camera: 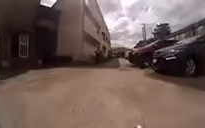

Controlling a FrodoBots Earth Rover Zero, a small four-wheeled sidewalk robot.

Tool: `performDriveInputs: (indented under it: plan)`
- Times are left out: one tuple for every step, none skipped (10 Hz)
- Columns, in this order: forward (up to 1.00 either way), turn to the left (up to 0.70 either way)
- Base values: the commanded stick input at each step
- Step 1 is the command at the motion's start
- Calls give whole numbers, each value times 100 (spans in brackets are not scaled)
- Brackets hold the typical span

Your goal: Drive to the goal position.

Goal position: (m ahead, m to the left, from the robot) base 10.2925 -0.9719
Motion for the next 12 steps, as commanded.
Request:
performDriveInputs:
  plan:
    - [85, 0]
    - [85, 0]
    - [85, 0]
    - [85, -4]
    - [85, -15]
    - [85, -25]
    - [85, -3]
    - [85, -20]
    - [85, -32]
    - [85, -21]
    - [85, -10]
    - [85, 0]
